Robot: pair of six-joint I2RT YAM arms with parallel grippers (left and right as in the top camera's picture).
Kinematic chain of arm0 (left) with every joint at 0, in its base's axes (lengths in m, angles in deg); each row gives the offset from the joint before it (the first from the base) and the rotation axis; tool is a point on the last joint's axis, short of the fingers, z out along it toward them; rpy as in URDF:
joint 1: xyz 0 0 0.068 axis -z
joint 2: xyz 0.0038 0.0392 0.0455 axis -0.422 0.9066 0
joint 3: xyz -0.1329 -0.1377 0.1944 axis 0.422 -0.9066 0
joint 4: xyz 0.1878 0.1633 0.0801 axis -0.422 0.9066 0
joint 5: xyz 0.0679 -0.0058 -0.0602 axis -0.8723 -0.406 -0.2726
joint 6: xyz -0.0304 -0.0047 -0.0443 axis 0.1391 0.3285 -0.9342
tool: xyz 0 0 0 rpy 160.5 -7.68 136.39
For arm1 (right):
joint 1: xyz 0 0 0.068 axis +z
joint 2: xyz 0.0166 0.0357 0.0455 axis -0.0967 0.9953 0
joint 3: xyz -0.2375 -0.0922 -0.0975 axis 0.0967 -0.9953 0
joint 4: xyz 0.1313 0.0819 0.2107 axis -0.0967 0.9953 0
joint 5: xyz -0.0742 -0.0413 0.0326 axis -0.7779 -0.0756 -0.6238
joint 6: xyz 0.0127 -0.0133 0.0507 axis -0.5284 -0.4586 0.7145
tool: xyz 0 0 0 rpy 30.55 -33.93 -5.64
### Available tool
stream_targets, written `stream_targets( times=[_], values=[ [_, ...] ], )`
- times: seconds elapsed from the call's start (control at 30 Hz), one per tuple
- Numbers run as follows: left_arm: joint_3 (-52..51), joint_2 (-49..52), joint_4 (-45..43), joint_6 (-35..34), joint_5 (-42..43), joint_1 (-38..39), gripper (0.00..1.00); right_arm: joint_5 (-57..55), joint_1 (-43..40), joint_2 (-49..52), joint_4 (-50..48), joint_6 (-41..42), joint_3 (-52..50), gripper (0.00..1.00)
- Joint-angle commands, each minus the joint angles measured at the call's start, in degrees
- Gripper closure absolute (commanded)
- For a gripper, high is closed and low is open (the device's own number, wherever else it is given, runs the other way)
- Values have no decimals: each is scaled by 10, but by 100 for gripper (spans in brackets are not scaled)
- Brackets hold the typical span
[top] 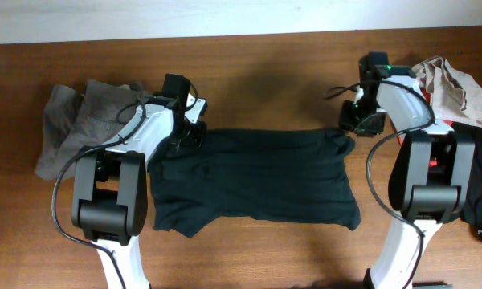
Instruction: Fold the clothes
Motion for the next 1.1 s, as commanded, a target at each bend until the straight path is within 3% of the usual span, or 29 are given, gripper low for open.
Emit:
stream_targets(
  times=[0.0,0.13,0.33,0.57,0.7,0.93,1.0,1.07],
  values=[
    [2,16,3,11,-5,-1,87,11,37,-33,1,-23,16,27],
    [2,16,3,11,-5,-1,87,-52,71,-17,-5,-17,12,21],
    [2,16,3,11,-4,-1,87,-107,89,20,-9,12,10,24],
    [2,16,3,11,-4,-1,87,-118,89,42,-5,16,3,41],
    [2,16,5,11,-4,-1,87,-187,89,45,-11,52,-18,49],
    [2,16,5,11,-4,-1,87,-229,64,45,-14,87,-32,88],
    [2,16,5,11,-5,-1,88,-208,50,45,-9,86,-30,96],
    [2,16,5,11,-5,-1,88,-175,37,45,-3,77,-25,96]
  ],
)
